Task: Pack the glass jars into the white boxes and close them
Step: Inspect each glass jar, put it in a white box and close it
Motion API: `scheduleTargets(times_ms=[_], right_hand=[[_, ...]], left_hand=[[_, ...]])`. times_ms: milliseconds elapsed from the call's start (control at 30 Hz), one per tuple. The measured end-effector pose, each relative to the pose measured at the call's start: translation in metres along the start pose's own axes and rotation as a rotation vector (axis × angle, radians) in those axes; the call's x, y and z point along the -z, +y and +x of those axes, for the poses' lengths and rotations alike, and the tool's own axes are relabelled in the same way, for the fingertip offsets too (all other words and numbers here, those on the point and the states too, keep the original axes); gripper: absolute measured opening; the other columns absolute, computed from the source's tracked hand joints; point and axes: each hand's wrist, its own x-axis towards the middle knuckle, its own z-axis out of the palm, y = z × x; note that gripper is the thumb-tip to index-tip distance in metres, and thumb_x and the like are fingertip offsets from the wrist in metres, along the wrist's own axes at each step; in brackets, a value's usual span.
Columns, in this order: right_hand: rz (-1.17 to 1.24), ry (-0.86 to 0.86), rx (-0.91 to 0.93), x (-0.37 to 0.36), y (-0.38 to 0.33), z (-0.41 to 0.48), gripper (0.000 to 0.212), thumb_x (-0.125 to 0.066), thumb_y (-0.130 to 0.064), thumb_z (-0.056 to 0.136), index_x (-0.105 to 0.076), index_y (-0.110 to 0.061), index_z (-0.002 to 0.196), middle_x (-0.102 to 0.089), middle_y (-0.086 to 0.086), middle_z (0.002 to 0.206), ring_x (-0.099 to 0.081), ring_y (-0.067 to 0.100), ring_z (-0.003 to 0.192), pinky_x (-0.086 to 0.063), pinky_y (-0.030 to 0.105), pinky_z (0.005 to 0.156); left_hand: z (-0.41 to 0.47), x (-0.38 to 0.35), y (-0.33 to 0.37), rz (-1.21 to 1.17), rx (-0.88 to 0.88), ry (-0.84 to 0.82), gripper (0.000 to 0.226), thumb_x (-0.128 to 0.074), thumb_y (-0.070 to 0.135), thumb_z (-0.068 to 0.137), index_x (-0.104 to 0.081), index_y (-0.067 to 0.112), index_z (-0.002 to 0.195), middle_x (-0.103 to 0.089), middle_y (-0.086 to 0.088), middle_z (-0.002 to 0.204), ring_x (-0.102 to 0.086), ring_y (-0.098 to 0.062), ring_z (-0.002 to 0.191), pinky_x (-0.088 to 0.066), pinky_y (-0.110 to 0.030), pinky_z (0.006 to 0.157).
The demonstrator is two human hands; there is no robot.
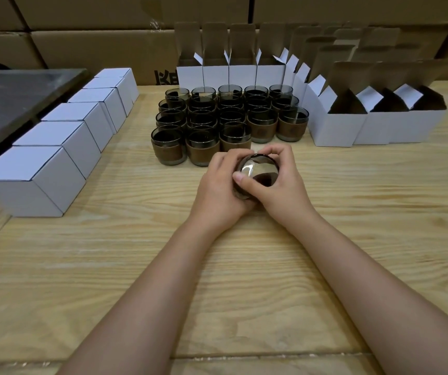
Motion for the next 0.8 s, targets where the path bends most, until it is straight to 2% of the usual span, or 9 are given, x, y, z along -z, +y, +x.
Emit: scheduleTargets(times_ms=[67,133,367,433,500,567,700,733,800], right_hand=[[0.008,0.059,-0.031,-0.002,-0.002,0.0,0.044,-0.08,-0.034,0.073,-0.042,-0.038,0.096,-0.058,-0.009,0.104,-0.059,0.001,0.094,-0.05,0.026,0.083],[0.006,0.09,-0.05,-0.003,-0.003,0.001,0.038,-0.077,-0.037,0.076,-0.043,-0.038,0.091,-0.058,-0.008,0.103,-0.059,0.009,0.099,-0.051,0.032,0.086],[0.083,0.158,-0.056,-0.006,-0.002,0.004,0.015,-0.061,-0.034,0.092,-0.048,-0.033,0.084,-0.058,-0.012,0.089,-0.058,0.008,0.089,-0.049,0.032,0.084],[0.099,0.149,-0.041,-0.005,-0.001,0.005,0.013,-0.056,-0.032,0.096,-0.05,-0.032,0.084,-0.06,-0.011,0.088,-0.06,0.009,0.086,-0.05,0.029,0.08],[0.129,0.128,-0.034,-0.003,0.0,0.006,0.016,-0.052,-0.03,0.098,-0.052,-0.032,0.083,-0.062,-0.015,0.083,-0.06,0.0,0.077,-0.049,0.021,0.071],[0.169,0.085,-0.046,-0.001,-0.001,0.006,0.018,-0.049,-0.03,0.099,-0.056,-0.032,0.083,-0.064,-0.018,0.081,-0.06,-0.002,0.073,-0.049,0.023,0.069],[0.265,-0.053,-0.079,0.008,-0.001,0.007,0.02,-0.046,-0.026,0.1,-0.065,-0.031,0.099,-0.069,0.0,0.107,-0.064,0.023,0.098,-0.053,0.044,0.087],[0.294,-0.095,-0.089,0.011,-0.002,0.008,0.023,-0.044,-0.024,0.101,-0.066,-0.031,0.104,-0.068,0.004,0.113,-0.064,0.027,0.103,-0.053,0.043,0.088],[0.365,-0.193,-0.096,0.016,-0.002,0.01,0.027,-0.041,-0.018,0.102,-0.063,-0.026,0.116,-0.067,0.005,0.116,-0.064,0.024,0.104,-0.054,0.035,0.087]], left_hand=[[-0.001,-0.001,0.003,0.028,-0.009,-0.014,0.071,-0.083,0.014,0.062,-0.053,0.032,0.124,-0.046,0.011,0.114,-0.051,-0.003,0.102,-0.044,-0.029,0.094],[-0.002,-0.001,0.004,0.04,-0.028,-0.022,0.072,-0.083,0.013,0.062,-0.053,0.03,0.124,-0.046,0.011,0.115,-0.053,-0.011,0.106,-0.045,-0.043,0.096],[0.0,0.0,0.002,0.049,-0.054,-0.037,0.068,-0.082,0.018,0.062,-0.05,0.033,0.12,-0.049,0.012,0.112,-0.051,-0.007,0.101,-0.045,-0.047,0.091],[0.0,0.0,0.001,0.032,-0.053,-0.034,0.066,-0.082,0.02,0.064,-0.051,0.032,0.121,-0.052,0.011,0.115,-0.052,-0.007,0.104,-0.045,-0.046,0.092],[0.001,0.001,0.0,0.005,-0.041,-0.021,0.068,-0.085,0.021,0.064,-0.052,0.028,0.123,-0.056,0.008,0.117,-0.054,-0.008,0.105,-0.046,-0.043,0.092],[0.002,0.001,0.0,-0.017,-0.023,-0.016,0.071,-0.087,0.02,0.063,-0.053,0.025,0.124,-0.059,0.007,0.117,-0.056,-0.009,0.105,-0.048,-0.038,0.091],[0.002,0.004,0.0,-0.104,-0.002,-0.01,0.073,-0.089,0.019,0.063,-0.052,0.025,0.125,-0.06,0.011,0.118,-0.055,-0.002,0.109,-0.047,-0.024,0.091],[0.002,0.004,0.0,-0.136,0.01,-0.005,0.072,-0.089,0.018,0.063,-0.052,0.026,0.125,-0.06,0.013,0.117,-0.055,0.002,0.107,-0.047,-0.018,0.089],[0.002,0.006,-0.001,-0.192,0.033,0.0,0.073,-0.088,0.015,0.063,-0.051,0.03,0.123,-0.06,0.016,0.114,-0.054,0.009,0.103,-0.044,-0.008,0.082]])
